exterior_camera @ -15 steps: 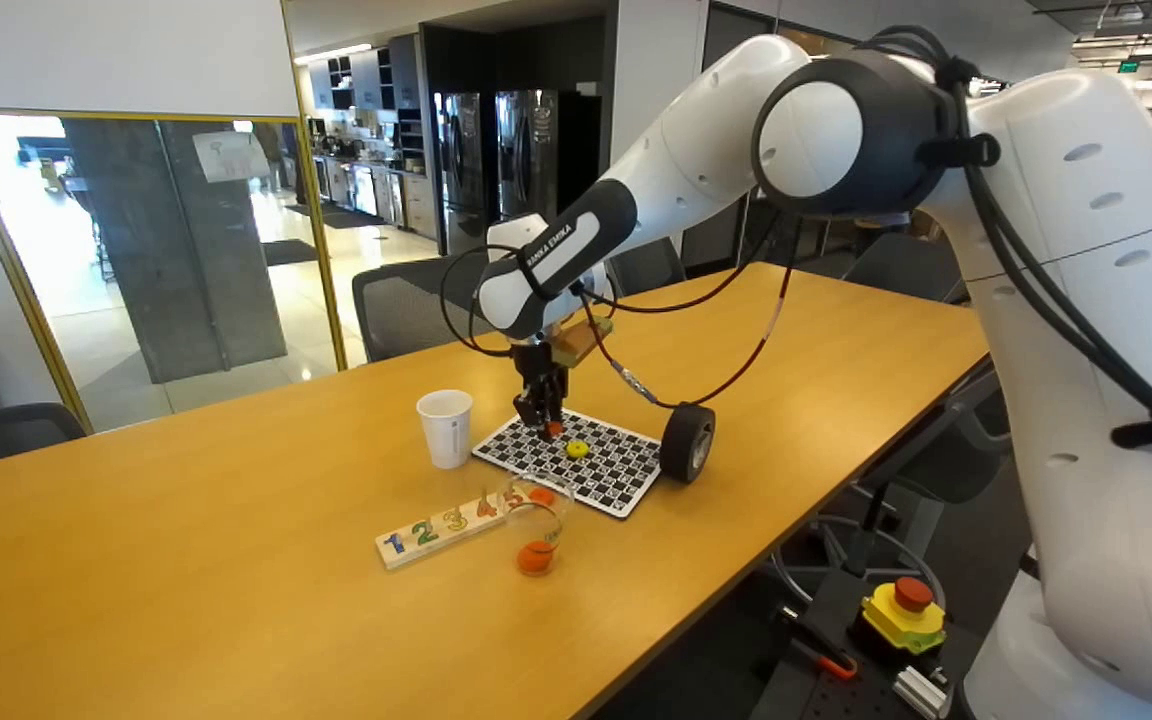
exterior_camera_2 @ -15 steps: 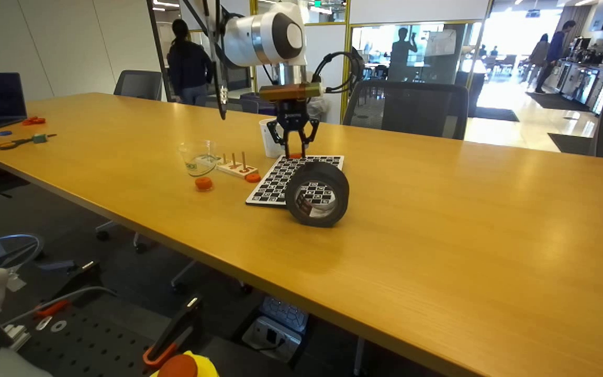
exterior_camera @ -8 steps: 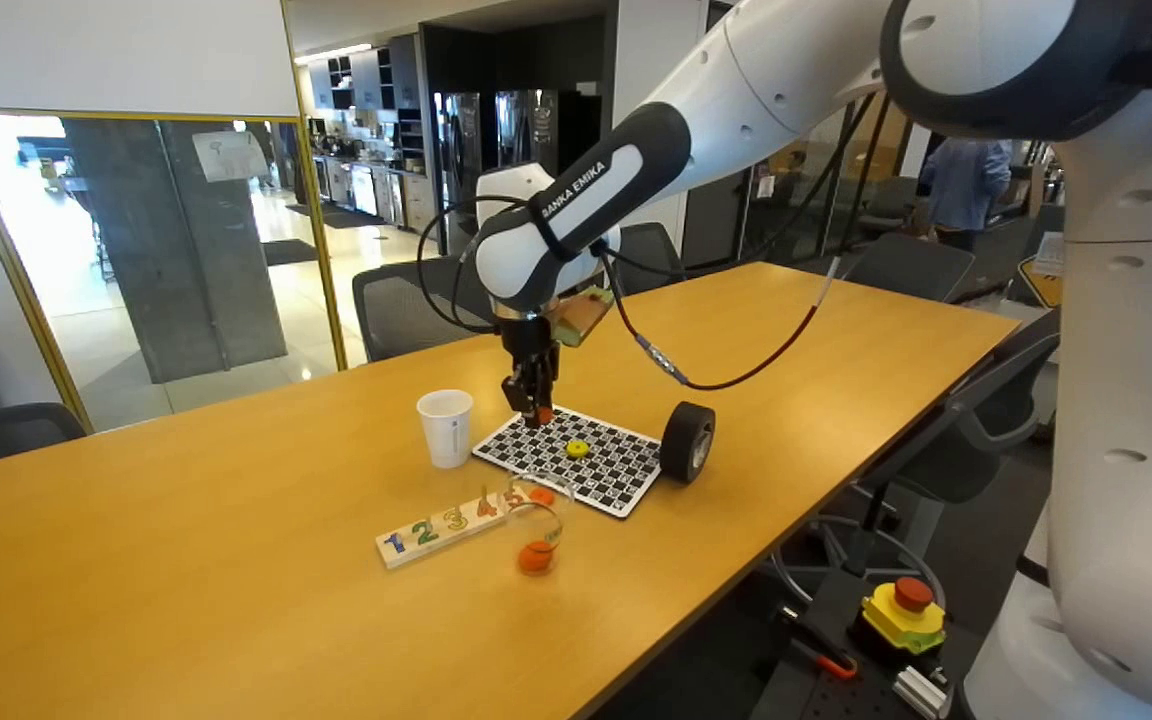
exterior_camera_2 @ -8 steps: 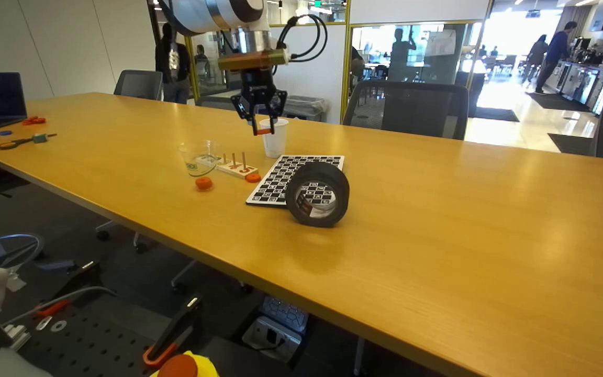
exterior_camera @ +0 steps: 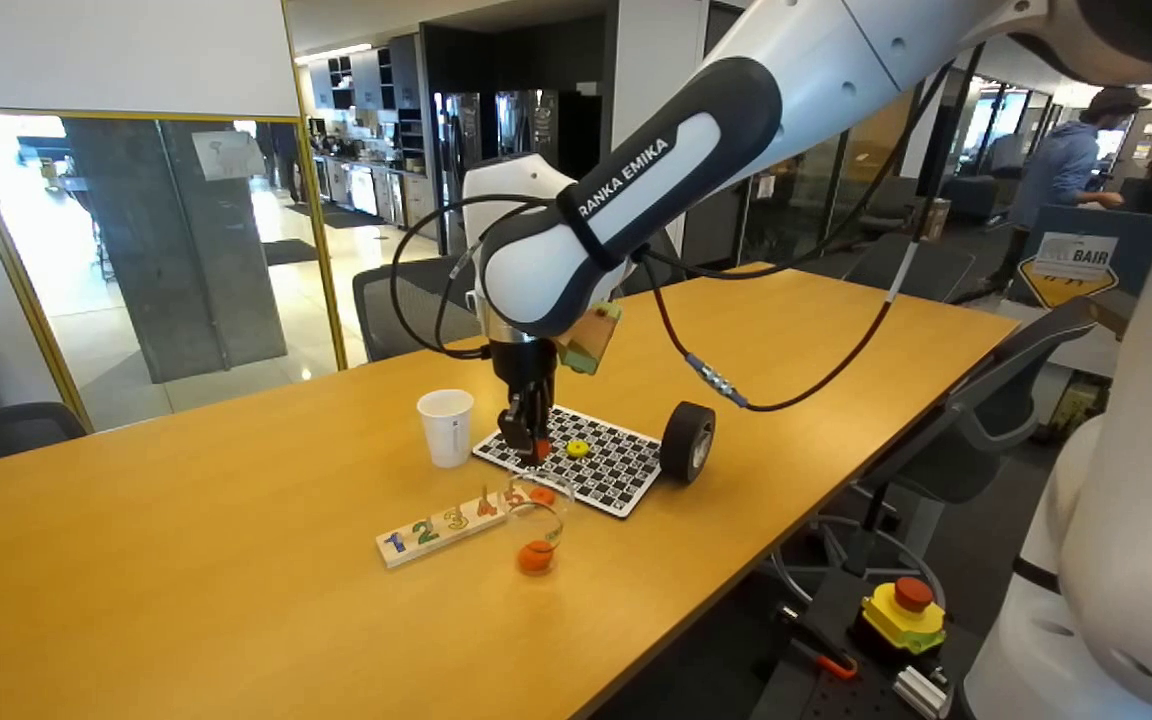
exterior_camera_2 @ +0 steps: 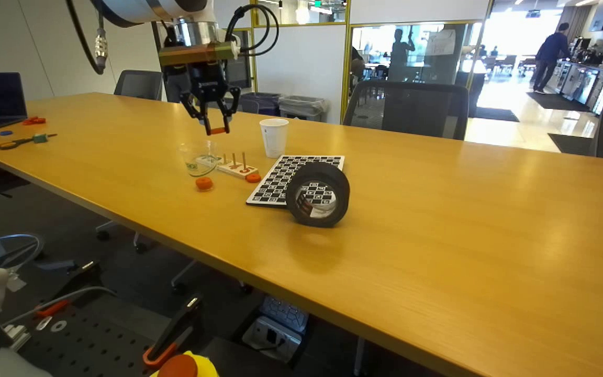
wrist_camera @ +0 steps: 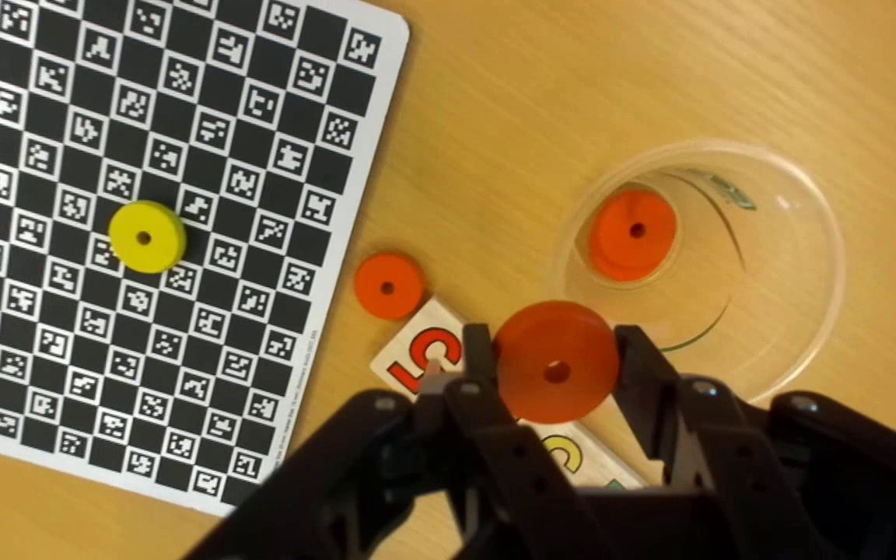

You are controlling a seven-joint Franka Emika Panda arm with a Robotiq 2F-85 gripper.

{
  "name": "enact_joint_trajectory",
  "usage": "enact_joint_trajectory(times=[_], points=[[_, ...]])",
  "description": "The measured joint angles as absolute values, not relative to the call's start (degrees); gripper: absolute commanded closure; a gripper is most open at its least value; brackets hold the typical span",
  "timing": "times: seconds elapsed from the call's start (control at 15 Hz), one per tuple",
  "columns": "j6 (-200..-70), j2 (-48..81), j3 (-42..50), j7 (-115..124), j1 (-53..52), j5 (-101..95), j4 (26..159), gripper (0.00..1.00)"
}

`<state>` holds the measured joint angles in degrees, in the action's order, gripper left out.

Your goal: Pick up the orange objects from the table and put them in the colorless cup, then pick up the yellow objects and put them in the white cup

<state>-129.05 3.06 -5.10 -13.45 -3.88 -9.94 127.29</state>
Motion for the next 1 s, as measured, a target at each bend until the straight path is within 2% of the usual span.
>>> enact_joint_trajectory(times=[0.4, 0.93, 1.0], points=[[-135.2, -2.3, -5.7, -12.6, -5.3, -9.6, 136.4, 0.81], [-141.4, -3.6, -5.8, -15.4, -5.9, -5.2, 140.0, 0.8], [-141.6, -3.6, -5.8, -16.0, -5.9, -4.7, 140.1, 0.33]])
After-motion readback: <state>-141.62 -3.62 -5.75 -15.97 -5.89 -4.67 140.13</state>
